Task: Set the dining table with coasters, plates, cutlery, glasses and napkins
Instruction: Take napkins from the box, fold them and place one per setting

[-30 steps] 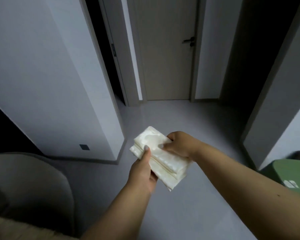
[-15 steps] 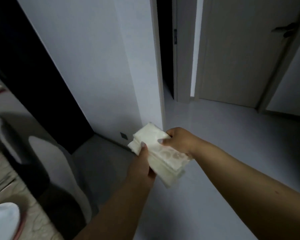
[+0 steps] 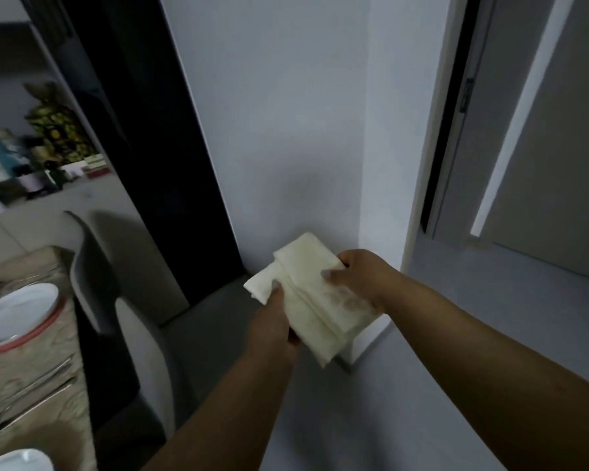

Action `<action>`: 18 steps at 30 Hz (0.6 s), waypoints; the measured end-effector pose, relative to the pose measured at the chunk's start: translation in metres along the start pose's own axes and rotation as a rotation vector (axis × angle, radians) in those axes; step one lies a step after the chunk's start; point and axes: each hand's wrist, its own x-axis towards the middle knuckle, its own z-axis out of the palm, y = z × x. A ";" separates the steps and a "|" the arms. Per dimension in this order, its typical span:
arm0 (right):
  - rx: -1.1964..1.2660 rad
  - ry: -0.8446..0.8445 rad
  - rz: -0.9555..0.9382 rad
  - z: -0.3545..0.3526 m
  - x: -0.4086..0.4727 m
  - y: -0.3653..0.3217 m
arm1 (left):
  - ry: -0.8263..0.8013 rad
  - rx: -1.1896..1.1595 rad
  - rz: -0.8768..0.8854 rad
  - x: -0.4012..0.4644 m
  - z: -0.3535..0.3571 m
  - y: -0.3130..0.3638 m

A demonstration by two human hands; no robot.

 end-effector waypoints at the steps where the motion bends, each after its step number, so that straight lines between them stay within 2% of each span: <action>1: 0.004 -0.023 -0.010 0.005 0.016 -0.006 | 0.040 -0.015 0.017 0.013 -0.003 0.008; 8: 0.185 -0.258 -0.051 0.047 0.131 -0.047 | 0.194 -0.145 0.133 0.087 -0.022 0.059; 12: 0.331 -0.479 -0.015 0.073 0.202 -0.076 | 0.210 -0.243 0.182 0.131 -0.025 0.090; 18: 0.265 -0.778 -0.059 0.120 0.284 -0.126 | 0.380 -0.421 0.273 0.166 -0.028 0.136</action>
